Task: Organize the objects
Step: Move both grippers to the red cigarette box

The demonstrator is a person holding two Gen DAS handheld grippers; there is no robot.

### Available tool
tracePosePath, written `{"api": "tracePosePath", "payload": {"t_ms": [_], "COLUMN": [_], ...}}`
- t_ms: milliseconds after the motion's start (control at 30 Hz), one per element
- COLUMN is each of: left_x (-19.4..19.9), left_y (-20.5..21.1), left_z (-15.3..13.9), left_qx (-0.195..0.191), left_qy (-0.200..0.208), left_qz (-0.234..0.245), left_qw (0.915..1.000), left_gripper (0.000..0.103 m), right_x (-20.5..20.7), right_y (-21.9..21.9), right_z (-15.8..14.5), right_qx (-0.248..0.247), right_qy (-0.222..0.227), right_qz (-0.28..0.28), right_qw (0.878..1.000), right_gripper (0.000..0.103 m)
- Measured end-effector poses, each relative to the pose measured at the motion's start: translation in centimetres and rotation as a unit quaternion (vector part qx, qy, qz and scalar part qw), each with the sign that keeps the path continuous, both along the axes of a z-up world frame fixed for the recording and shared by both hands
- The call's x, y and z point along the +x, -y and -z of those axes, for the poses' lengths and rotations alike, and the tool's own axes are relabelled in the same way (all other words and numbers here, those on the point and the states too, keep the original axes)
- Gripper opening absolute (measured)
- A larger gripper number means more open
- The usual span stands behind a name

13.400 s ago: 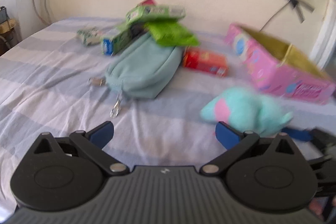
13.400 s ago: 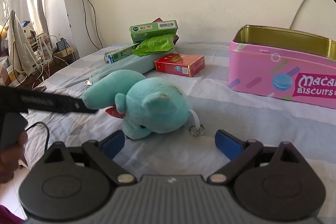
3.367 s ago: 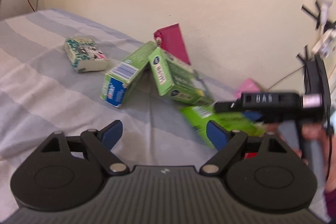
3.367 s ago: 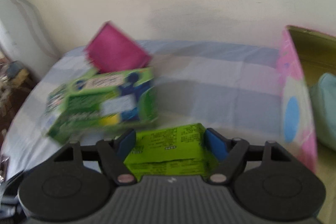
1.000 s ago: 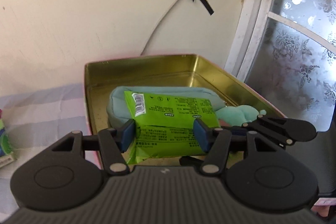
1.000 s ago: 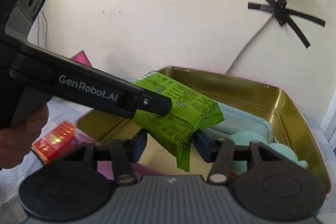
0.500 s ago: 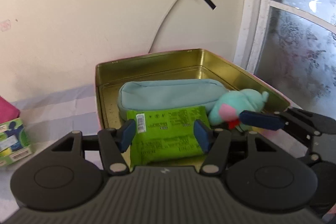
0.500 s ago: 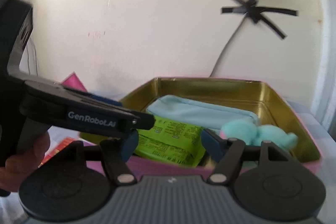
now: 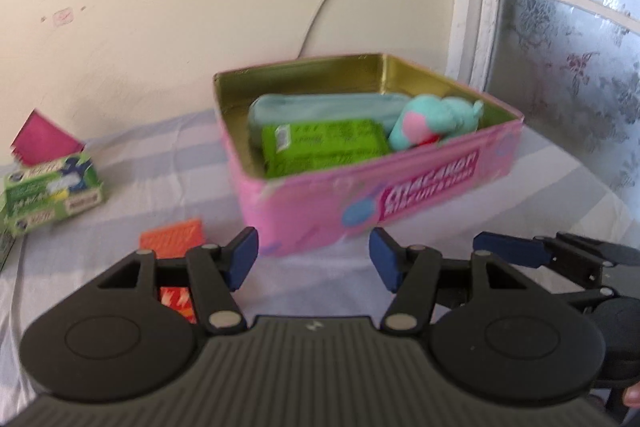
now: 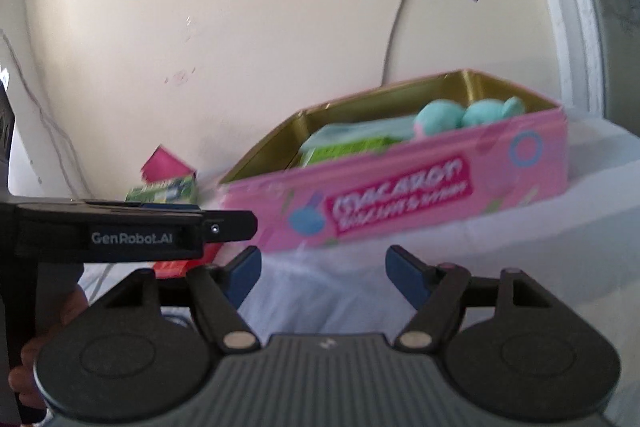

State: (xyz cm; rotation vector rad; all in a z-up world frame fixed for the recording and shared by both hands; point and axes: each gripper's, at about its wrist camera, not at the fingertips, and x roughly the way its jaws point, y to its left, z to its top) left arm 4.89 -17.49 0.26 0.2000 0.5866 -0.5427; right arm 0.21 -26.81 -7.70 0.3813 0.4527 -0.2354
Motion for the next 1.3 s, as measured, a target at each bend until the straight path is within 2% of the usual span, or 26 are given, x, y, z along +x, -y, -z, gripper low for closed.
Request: {"api": "tracePosePath", "payload": {"t_ms": [333,433,567,667,767,800,867,900,933,1000,1100,1133,1167,1233,1300], "left_x": [0.2,0.7,1.9,2.7,3.3,3.5,3.7,3.7,3.9,3.9,4.4,4.6,4.9,5.2,5.2], "left_y": [-5.4,-8.5,-14.6,-20.3,-25.7,-27.7,-31.6,-33.4,-34.6,-34.9,-31.7,-30.1,-28.7,-26.1,-24.1], "left_z": [1.9,2.3,2.9,3.1,2.6,2.1,0.8,0.0,-0.7,-1.7,-1.6,-1.2,-0.9,-0.2,0.3], "left_qx": [0.002,-0.007,-0.016,-0.005,0.031,0.045,0.064,0.061,0.049,0.025,-0.015,-0.036,-0.051,-0.073,-0.088], "left_qy": [-0.018,-0.024,-0.042,-0.041,-0.024,-0.013,0.013,0.018,0.017,0.017,-0.005,-0.025,-0.041,-0.062,-0.076], "left_qz": [-0.053,-0.084,-0.15,-0.212,-0.272,-0.296,-0.355,-0.378,-0.39,-0.381,-0.312,-0.277,-0.251,-0.206,-0.172], "left_qw": [0.9985,0.9962,0.9877,0.9763,0.9614,0.954,0.9326,0.9236,0.9193,0.9241,0.9501,0.96,0.9659,0.9738,0.9782], "left_gripper": [0.064,0.064,0.064,0.063,0.063,0.063,0.063,0.063,0.063,0.063,0.063,0.063,0.063,0.063,0.063], "right_x": [2.2,3.4,5.8,7.8,9.6,10.1,10.9,11.2,11.6,13.0,15.2,15.6,15.9,15.8,14.7], "right_y": [-4.9,-6.4,-9.2,-11.4,-12.6,-12.8,-12.8,-12.7,-12.6,-12.5,-12.3,-12.2,-12.2,-12.2,-12.3], "right_z": [1.0,0.6,0.2,0.1,0.1,0.1,0.0,-0.1,0.0,0.2,0.7,0.9,1.0,1.0,0.8], "right_qx": [-0.01,-0.019,-0.041,-0.074,-0.101,-0.11,-0.12,-0.121,-0.123,-0.128,-0.125,-0.125,-0.125,-0.128,-0.14], "right_qy": [-0.042,-0.048,-0.056,-0.061,-0.065,-0.068,-0.07,-0.071,-0.074,-0.085,-0.103,-0.106,-0.108,-0.11,-0.104], "right_qz": [-0.067,-0.092,-0.137,-0.165,-0.175,-0.172,-0.168,-0.166,-0.163,-0.158,-0.153,-0.153,-0.159,-0.18,-0.216], "right_qw": [0.997,0.994,0.988,0.982,0.977,0.977,0.976,0.976,0.976,0.975,0.975,0.975,0.973,0.969,0.961], "right_gripper": [0.07,0.07,0.07,0.068,0.07,0.071,0.074,0.075,0.078,0.08,0.082,0.08,0.072,0.069,0.068]}}
